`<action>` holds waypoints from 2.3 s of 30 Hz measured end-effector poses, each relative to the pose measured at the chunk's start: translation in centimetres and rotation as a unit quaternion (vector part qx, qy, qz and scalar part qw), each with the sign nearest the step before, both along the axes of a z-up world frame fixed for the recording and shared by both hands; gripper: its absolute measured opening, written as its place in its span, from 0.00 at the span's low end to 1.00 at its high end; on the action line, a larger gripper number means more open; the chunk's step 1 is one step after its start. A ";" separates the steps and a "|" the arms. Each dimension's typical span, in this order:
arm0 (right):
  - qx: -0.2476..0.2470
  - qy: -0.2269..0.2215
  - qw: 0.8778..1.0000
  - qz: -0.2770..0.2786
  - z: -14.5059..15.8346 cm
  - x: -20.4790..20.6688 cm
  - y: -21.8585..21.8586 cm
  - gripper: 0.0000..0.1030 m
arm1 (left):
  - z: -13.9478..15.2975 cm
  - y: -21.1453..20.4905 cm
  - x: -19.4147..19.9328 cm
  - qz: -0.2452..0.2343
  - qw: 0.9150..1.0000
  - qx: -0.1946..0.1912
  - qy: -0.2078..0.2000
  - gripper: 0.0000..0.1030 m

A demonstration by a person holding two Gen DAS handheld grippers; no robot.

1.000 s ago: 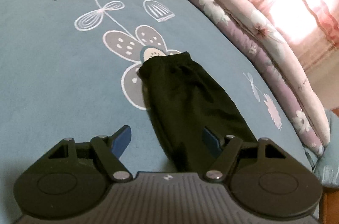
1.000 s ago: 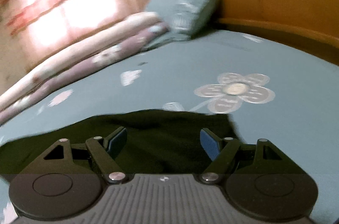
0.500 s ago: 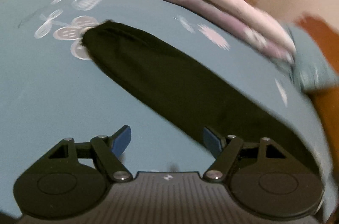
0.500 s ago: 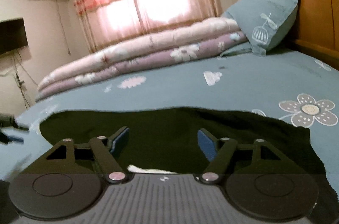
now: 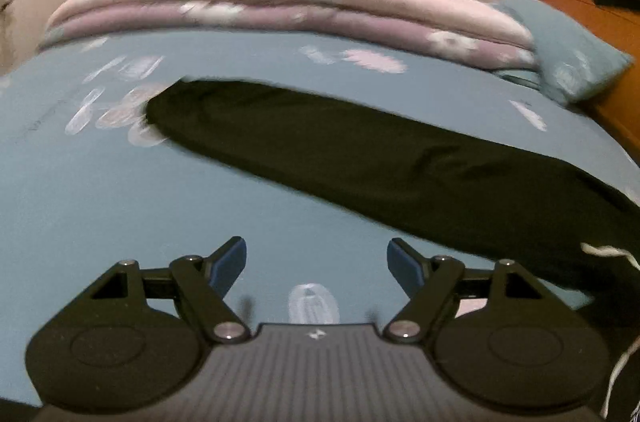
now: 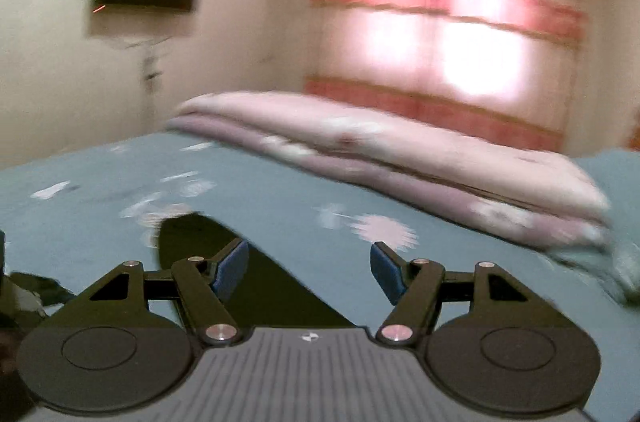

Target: Fold clothes

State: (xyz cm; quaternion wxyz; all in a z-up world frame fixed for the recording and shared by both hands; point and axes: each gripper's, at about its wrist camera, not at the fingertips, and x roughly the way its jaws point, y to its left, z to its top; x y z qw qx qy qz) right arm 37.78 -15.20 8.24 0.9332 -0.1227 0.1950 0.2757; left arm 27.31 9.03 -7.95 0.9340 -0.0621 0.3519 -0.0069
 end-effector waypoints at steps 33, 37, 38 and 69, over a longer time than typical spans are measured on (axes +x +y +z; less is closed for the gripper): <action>-0.202 0.147 0.958 0.143 -17.6 26.7 32.3 0.06 | -5.5 12.1 0.5 0.070 0.989 -0.126 -0.019 0.89; -0.201 0.098 0.969 0.108 -16.3 26.4 32.6 0.06 | -5.7 12.2 0.9 0.069 0.990 -0.121 -0.019 0.89; -0.203 0.088 0.970 0.099 -16.3 26.5 32.8 0.06 | -5.7 12.2 0.9 0.070 0.990 -0.123 -0.020 0.90; -0.118 0.199 0.963 0.136 -17.3 22.0 35.3 0.41 | -5.7 12.5 1.0 0.078 0.988 -0.134 -0.019 0.92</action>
